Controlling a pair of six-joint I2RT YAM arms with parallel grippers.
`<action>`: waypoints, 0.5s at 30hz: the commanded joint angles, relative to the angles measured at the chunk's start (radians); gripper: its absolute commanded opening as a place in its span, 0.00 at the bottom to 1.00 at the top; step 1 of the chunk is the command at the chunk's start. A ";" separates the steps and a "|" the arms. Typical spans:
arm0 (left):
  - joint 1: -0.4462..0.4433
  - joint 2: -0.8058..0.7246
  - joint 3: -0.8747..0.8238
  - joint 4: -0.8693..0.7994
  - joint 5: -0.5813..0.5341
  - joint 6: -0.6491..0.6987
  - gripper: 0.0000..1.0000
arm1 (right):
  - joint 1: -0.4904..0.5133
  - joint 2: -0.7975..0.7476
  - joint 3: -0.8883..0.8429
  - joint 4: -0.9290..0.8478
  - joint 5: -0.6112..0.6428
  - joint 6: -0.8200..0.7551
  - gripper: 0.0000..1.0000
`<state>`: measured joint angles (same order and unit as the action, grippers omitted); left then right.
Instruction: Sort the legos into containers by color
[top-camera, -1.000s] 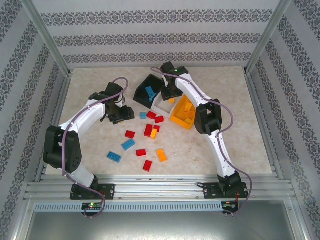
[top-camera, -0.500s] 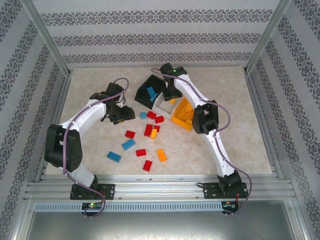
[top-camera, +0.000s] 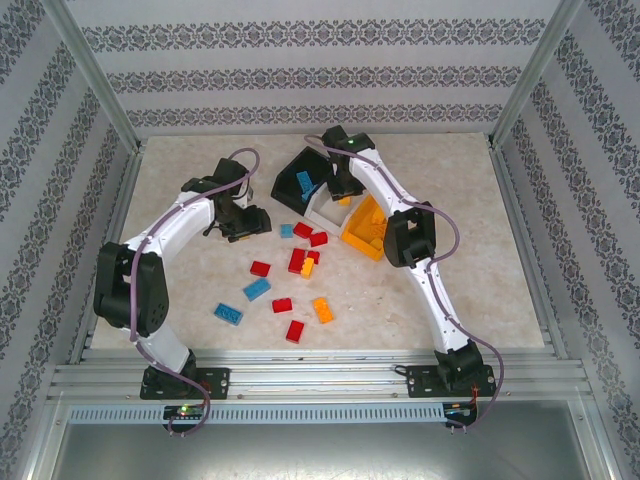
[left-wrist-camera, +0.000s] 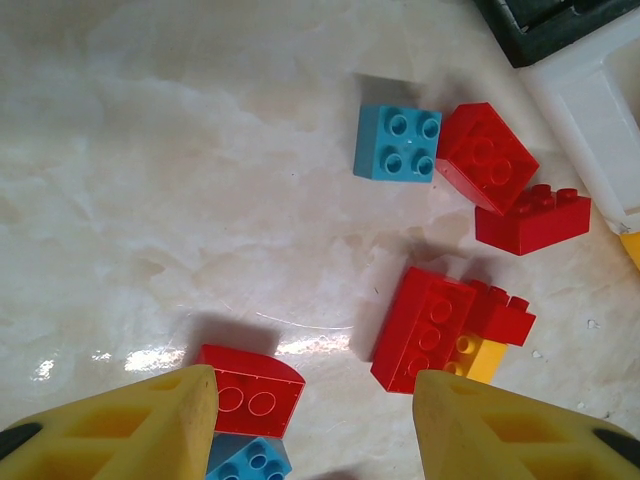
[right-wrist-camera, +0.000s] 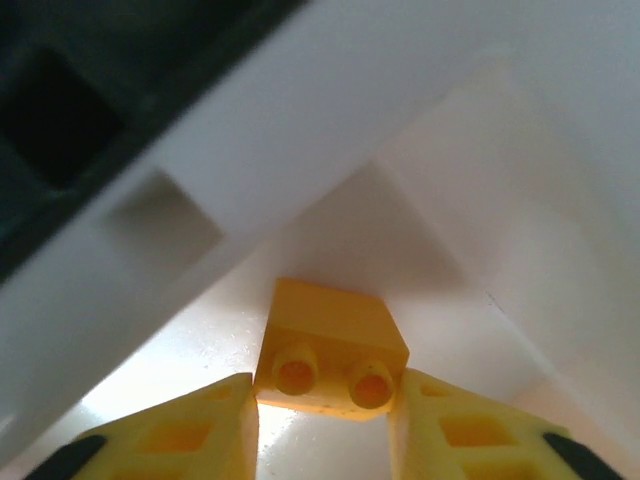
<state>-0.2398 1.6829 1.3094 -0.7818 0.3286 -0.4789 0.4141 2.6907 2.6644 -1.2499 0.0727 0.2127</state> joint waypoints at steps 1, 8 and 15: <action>0.013 0.012 0.022 -0.034 -0.006 0.015 0.55 | -0.015 0.054 -0.011 -0.027 -0.016 0.026 0.28; 0.013 0.006 0.000 -0.008 0.001 0.006 0.55 | -0.025 -0.054 -0.119 0.055 -0.006 0.036 0.22; 0.012 -0.002 -0.013 0.013 0.007 -0.006 0.55 | -0.026 -0.144 -0.156 0.070 -0.044 0.037 0.22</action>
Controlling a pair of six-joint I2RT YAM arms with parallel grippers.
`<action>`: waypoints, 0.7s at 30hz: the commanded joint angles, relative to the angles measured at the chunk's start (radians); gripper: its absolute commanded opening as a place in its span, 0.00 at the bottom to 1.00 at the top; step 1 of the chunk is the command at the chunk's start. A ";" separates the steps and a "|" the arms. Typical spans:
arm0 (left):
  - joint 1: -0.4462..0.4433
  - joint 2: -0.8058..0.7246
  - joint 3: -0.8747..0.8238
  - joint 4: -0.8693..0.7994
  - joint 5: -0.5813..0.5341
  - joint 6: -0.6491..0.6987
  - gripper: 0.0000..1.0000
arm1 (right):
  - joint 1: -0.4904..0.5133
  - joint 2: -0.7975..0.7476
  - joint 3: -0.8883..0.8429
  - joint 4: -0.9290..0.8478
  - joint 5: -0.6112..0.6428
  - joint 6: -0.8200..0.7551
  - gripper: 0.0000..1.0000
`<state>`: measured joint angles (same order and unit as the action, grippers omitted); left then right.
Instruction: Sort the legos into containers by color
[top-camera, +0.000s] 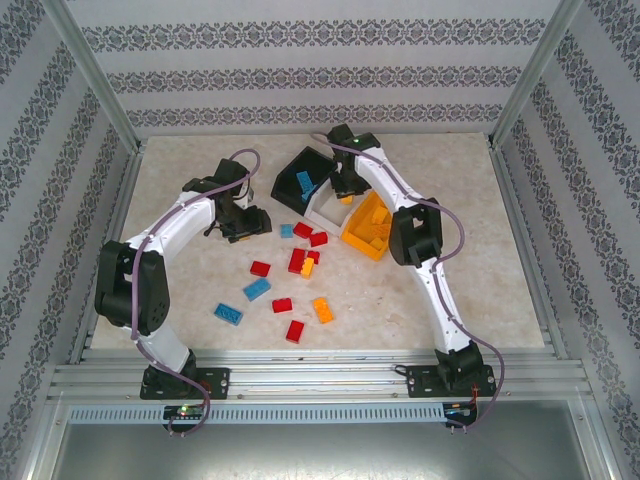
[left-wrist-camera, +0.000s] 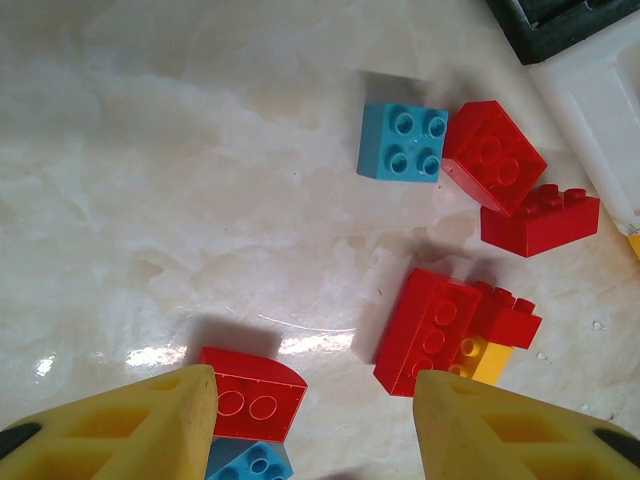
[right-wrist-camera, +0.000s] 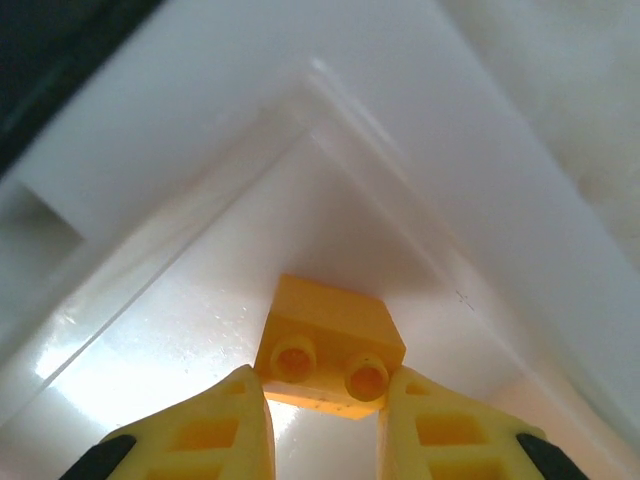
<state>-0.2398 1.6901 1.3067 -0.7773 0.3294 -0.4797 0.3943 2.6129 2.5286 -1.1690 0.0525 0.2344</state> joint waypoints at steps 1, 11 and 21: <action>0.013 -0.009 -0.011 0.010 0.007 -0.005 0.55 | -0.005 -0.079 -0.028 -0.007 -0.028 0.016 0.22; 0.011 -0.017 -0.026 0.039 0.016 -0.005 0.55 | -0.015 -0.196 -0.109 0.040 -0.104 0.059 0.30; 0.010 -0.071 -0.088 0.035 0.003 -0.016 0.55 | -0.022 -0.040 0.051 -0.107 -0.038 -0.005 0.48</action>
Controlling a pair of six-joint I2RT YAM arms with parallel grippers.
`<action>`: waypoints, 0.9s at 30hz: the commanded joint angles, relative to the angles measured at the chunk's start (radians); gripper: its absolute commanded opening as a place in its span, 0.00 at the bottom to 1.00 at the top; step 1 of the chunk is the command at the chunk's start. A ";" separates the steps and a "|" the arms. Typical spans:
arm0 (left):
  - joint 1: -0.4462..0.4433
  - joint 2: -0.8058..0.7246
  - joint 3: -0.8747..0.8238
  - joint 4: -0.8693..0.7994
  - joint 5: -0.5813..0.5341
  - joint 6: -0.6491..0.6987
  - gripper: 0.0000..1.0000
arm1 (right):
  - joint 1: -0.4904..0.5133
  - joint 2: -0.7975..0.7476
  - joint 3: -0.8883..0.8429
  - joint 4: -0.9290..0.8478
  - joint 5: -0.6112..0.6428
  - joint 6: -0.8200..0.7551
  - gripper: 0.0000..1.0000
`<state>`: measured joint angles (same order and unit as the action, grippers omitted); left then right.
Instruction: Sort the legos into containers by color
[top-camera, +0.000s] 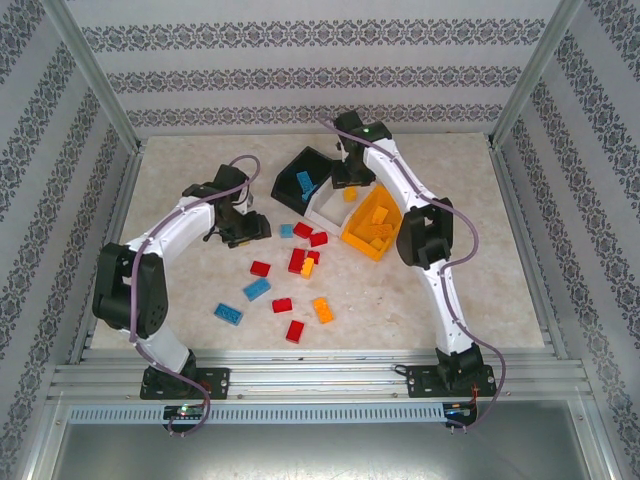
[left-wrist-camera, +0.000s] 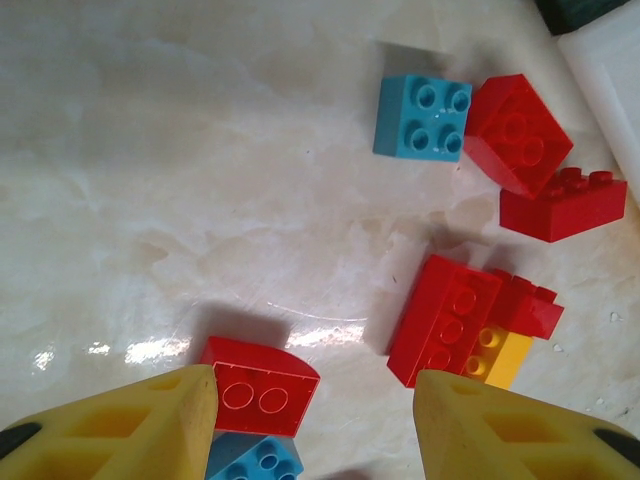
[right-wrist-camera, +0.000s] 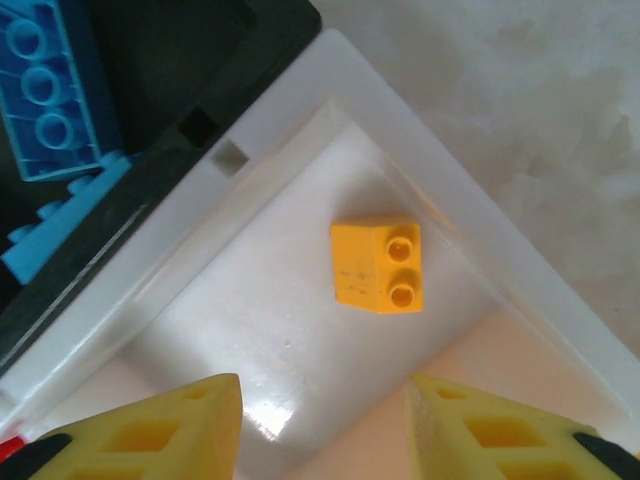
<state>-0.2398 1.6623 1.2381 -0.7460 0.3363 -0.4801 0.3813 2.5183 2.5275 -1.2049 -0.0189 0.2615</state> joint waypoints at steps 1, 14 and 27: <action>0.010 -0.047 -0.023 0.001 -0.008 -0.016 0.55 | -0.010 0.068 0.065 -0.078 0.040 -0.036 0.48; 0.010 -0.035 0.000 -0.039 -0.019 -0.012 0.55 | -0.033 0.176 0.117 -0.072 0.055 -0.058 0.47; 0.010 0.015 0.015 0.006 0.013 -0.023 0.55 | -0.001 0.047 0.021 0.051 -0.037 -0.112 0.42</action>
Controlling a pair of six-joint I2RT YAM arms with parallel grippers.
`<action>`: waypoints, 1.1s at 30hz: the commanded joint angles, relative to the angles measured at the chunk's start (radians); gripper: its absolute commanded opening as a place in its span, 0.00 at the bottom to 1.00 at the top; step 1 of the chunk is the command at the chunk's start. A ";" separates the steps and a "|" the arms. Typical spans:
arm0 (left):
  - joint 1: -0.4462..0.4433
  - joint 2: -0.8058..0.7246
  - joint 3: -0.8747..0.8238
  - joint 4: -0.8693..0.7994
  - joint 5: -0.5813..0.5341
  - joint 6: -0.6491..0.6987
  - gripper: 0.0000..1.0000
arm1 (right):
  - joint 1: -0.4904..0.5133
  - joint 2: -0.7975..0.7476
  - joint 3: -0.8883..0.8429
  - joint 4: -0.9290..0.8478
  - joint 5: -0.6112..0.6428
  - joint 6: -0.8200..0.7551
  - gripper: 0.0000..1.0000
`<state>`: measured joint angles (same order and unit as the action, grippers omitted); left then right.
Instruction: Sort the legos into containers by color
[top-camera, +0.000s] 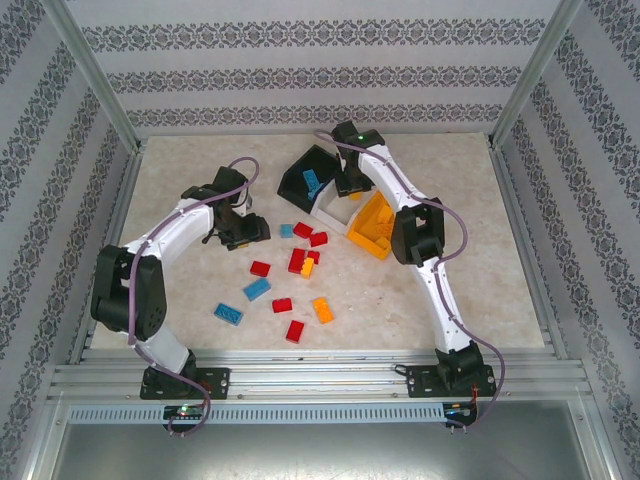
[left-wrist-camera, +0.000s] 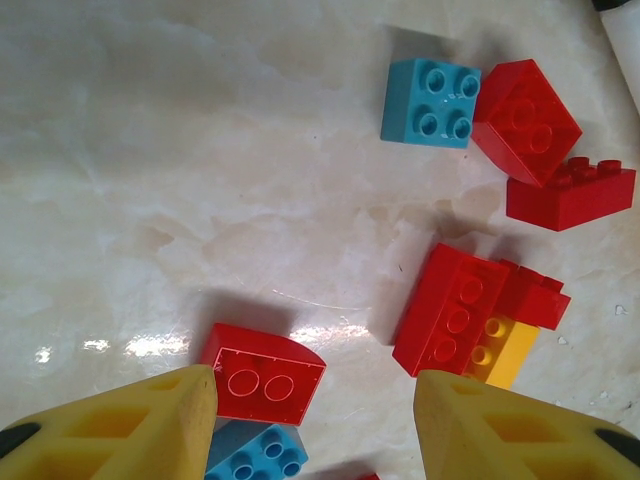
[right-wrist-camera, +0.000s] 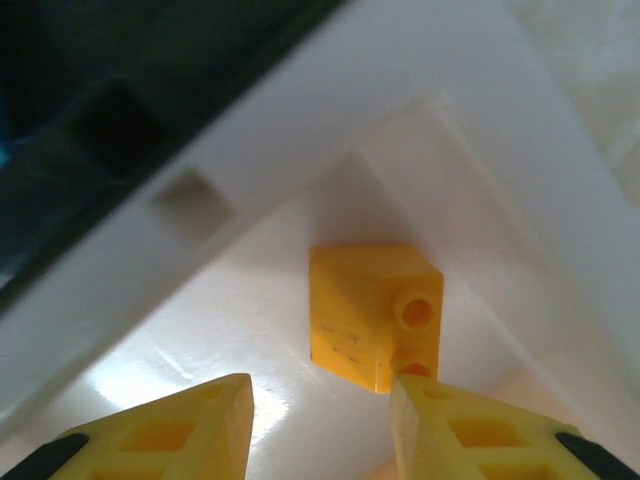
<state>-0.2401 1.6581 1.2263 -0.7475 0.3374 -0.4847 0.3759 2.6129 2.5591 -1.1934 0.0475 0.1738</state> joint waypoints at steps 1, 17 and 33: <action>0.011 0.023 0.027 0.011 0.012 -0.019 0.55 | 0.004 -0.053 -0.001 0.033 -0.170 -0.028 0.42; 0.029 0.067 0.062 0.003 0.026 0.017 0.55 | -0.008 -0.010 0.076 -0.057 0.108 -0.034 0.42; 0.059 0.054 0.024 -0.019 0.031 0.024 0.55 | -0.014 0.128 0.101 -0.141 0.062 -0.019 0.38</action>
<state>-0.1970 1.7130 1.2659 -0.7368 0.3599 -0.4789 0.3702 2.6778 2.6644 -1.2545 0.1207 0.1497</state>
